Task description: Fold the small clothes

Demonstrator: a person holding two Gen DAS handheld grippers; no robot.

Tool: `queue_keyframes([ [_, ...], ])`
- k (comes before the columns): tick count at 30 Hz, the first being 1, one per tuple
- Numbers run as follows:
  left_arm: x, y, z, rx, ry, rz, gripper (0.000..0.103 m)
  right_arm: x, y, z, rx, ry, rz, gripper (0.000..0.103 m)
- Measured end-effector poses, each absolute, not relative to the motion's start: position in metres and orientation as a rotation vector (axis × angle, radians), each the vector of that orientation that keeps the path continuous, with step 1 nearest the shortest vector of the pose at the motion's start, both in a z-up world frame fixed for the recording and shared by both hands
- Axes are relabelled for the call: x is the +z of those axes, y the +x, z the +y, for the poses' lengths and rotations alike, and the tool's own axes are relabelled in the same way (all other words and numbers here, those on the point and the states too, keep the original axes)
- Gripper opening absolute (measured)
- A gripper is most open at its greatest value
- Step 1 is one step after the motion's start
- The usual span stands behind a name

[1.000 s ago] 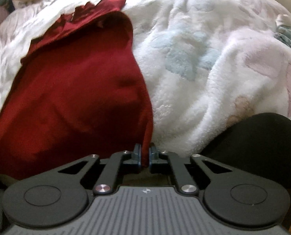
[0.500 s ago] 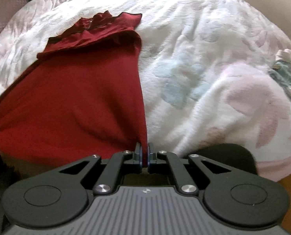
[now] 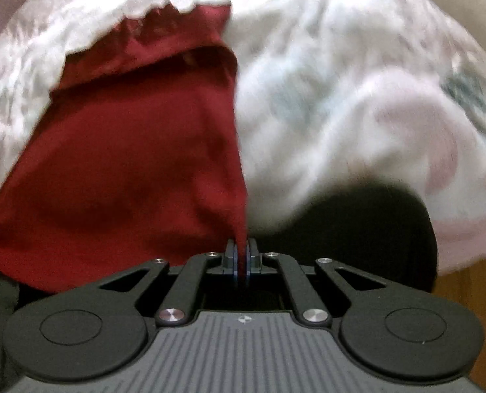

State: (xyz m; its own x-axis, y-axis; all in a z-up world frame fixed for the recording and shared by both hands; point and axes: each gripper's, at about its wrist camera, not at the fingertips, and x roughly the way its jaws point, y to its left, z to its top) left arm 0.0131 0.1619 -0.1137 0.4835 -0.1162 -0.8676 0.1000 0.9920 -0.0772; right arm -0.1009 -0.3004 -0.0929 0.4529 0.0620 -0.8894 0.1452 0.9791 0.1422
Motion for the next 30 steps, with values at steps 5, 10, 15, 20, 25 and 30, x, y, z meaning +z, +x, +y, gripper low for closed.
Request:
queue_keyframes([
  [5, -0.060, 0.109, 0.145, -0.186, -0.007, 0.795, 0.003, -0.039, -0.022, -0.296, -0.032, 0.174, 0.817, 0.004],
  [10, 0.034, 0.208, 0.137, -0.108, -0.133, 0.371, 0.053, 0.022, 0.060, -0.317, -0.160, 0.298, 0.389, 0.048],
  [15, 0.008, 0.217, 0.153, -0.109, -0.250, 0.436, 0.066, -0.007, 0.069, -0.326, -0.320, 0.195, 0.358, 0.090],
  [20, -0.093, 0.214, 0.158, -0.124, -0.204, 0.689, 0.066, -0.087, 0.072, -0.330, -0.264, 0.161, 0.590, 0.077],
  [25, -0.155, 0.220, 0.144, -0.173, -0.224, 0.839, 0.066, -0.131, 0.072, -0.303, -0.160, 0.118, 0.727, 0.076],
  [30, -0.177, 0.237, 0.124, -0.209, -0.143, 0.886, 0.066, -0.147, 0.083, -0.282, -0.120, 0.044, 0.778, 0.076],
])
